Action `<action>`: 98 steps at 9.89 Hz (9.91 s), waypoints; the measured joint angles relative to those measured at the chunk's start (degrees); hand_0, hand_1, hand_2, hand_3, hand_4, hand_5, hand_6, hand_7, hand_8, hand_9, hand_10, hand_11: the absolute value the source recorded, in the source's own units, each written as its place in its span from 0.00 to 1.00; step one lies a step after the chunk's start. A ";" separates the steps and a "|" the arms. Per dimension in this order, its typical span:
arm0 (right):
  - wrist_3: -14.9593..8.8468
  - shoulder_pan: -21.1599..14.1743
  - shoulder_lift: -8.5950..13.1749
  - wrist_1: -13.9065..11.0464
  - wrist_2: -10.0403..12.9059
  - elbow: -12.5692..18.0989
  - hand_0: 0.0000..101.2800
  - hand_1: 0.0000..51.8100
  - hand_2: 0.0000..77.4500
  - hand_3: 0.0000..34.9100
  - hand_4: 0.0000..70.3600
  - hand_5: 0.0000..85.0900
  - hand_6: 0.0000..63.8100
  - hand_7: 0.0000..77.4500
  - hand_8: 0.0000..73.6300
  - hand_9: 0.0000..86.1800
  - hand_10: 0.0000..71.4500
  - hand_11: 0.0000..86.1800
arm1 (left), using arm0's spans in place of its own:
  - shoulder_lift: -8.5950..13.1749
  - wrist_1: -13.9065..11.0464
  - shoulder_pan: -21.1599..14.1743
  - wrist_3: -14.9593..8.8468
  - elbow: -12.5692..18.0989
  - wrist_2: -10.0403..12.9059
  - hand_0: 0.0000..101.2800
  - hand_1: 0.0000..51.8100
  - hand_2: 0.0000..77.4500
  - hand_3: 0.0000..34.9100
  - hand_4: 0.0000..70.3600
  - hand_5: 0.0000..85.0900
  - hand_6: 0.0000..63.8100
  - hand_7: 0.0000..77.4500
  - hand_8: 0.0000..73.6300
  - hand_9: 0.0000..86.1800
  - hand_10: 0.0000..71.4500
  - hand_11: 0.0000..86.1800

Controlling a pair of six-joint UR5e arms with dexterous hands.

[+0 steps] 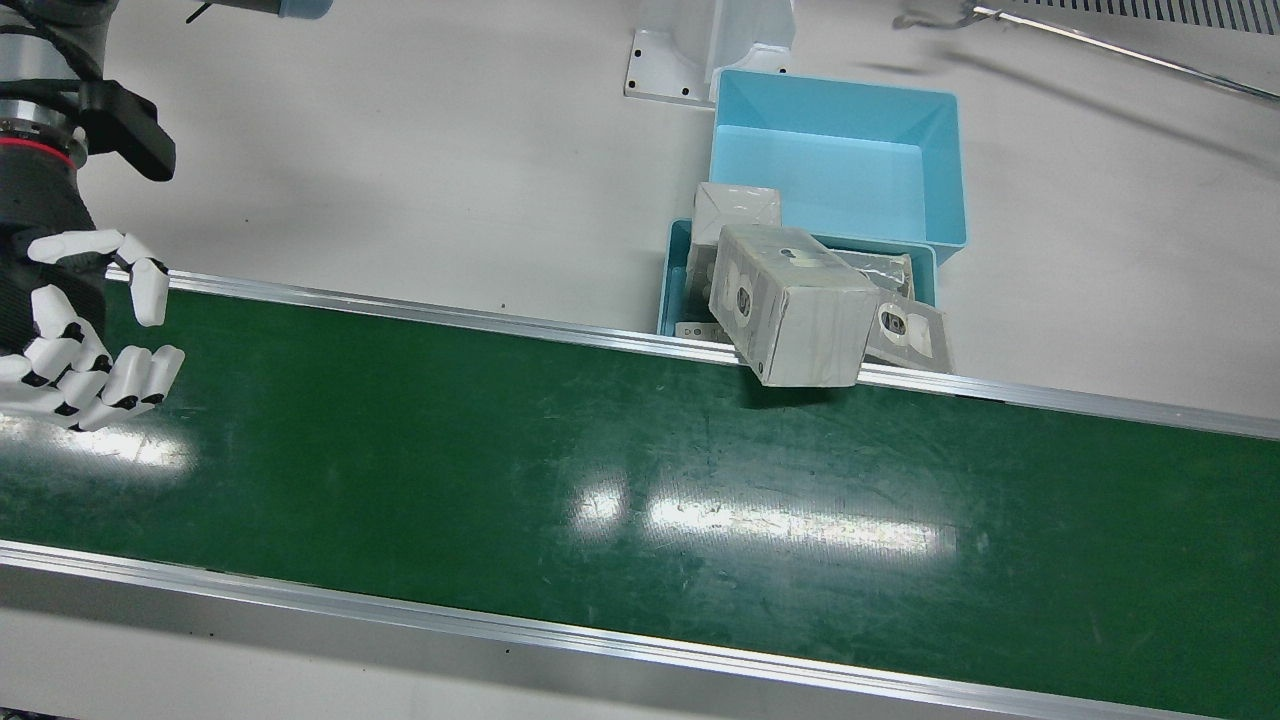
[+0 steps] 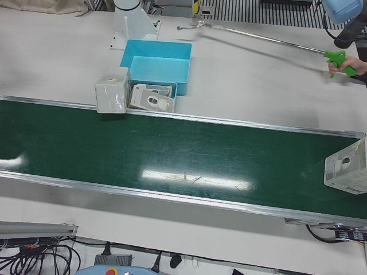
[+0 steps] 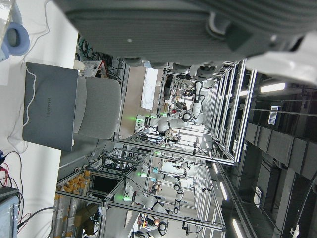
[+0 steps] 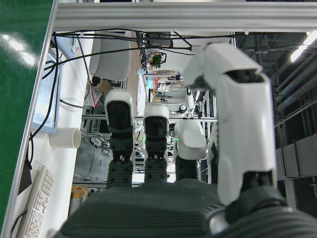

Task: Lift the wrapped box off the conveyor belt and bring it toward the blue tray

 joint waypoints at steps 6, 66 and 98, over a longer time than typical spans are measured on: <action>3.03 2.76 -0.92 15.79 -7.25 -5.78 0.50 0.34 0.24 0.16 0.55 0.42 0.63 0.60 0.45 0.42 0.48 0.35 | 0.00 0.00 0.00 0.00 0.00 0.00 0.00 0.00 0.01 0.00 0.00 0.01 0.00 0.00 0.00 0.00 0.01 0.00; -3.86 -11.79 17.28 -0.63 6.65 -5.62 0.49 0.33 0.23 0.58 0.19 0.36 0.13 0.33 0.01 0.05 0.00 0.02 | 0.00 0.00 0.00 0.00 0.00 0.00 0.00 0.00 0.01 0.00 0.00 0.01 0.00 0.00 0.00 0.00 0.01 0.00; -3.67 -10.76 11.89 -7.09 6.59 -2.43 0.49 0.35 0.25 0.41 0.18 0.37 0.09 0.30 0.01 0.06 0.00 0.03 | 0.00 0.00 0.00 0.00 0.00 0.00 0.00 0.00 0.01 0.00 0.00 0.01 0.00 0.00 0.01 0.00 0.01 0.00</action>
